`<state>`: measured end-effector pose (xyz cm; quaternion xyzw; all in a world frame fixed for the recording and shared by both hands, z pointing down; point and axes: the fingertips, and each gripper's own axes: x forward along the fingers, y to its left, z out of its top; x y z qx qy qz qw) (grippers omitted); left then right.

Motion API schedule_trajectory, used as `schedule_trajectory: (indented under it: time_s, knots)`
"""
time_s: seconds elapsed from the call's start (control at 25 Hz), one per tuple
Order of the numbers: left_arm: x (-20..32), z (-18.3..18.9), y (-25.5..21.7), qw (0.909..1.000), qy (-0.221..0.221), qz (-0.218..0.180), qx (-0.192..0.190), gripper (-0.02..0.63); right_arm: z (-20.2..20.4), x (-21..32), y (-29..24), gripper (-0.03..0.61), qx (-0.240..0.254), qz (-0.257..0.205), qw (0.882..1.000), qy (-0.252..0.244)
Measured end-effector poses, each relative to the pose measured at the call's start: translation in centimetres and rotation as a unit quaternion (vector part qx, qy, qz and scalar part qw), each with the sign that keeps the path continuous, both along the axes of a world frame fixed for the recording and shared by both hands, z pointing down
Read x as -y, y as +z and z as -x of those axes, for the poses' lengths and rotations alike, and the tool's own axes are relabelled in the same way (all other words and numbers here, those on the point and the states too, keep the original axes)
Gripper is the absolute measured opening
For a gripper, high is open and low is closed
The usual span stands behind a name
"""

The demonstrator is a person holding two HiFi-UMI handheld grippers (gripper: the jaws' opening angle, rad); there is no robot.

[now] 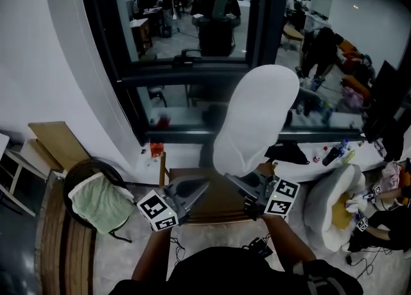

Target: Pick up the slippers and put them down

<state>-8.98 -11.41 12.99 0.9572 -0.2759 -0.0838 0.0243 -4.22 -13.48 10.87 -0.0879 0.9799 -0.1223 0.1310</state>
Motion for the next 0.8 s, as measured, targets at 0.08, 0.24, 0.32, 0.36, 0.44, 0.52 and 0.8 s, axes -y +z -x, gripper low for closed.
schedule_trajectory:
  time_s: [0.08,0.24,0.32,0.36,0.44,0.52,0.8]
  knots:
    - [-0.1,0.2,0.4,1.0,-0.003,0.004,-0.002,0.012,0.1,0.1,0.5,0.043,-0.001,0.006,1.0,-0.003]
    - [-0.7,0.2,1.7,0.9998,-0.005,0.017,-0.002,0.012,0.1,0.1,2.4,0.042,0.0,0.03,1.0,-0.007]
    - [-1.5,0.2,2.3,0.9996,-0.006,0.028,-0.005,0.012,0.0,-0.2,3.7,0.041,0.002,0.052,0.999,-0.006]
    - [-1.9,0.3,2.7,0.9992,-0.007,0.038,-0.008,0.012,0.1,-0.4,4.4,0.042,0.001,0.064,0.998,-0.005]
    - [-2.2,0.4,3.7,0.9979,-0.013,0.063,-0.014,0.012,0.1,-0.5,6.0,0.042,-0.002,0.089,0.996,-0.004]
    - [-1.9,0.6,4.9,0.9964,-0.02,0.081,-0.016,0.012,0.0,0.2,7.5,0.043,-0.002,0.112,0.994,-0.004]
    - [-2.0,0.0,13.9,0.9861,-0.018,0.165,-0.003,0.012,-1.9,1.4,17.6,0.043,0.009,0.239,0.971,0.025]
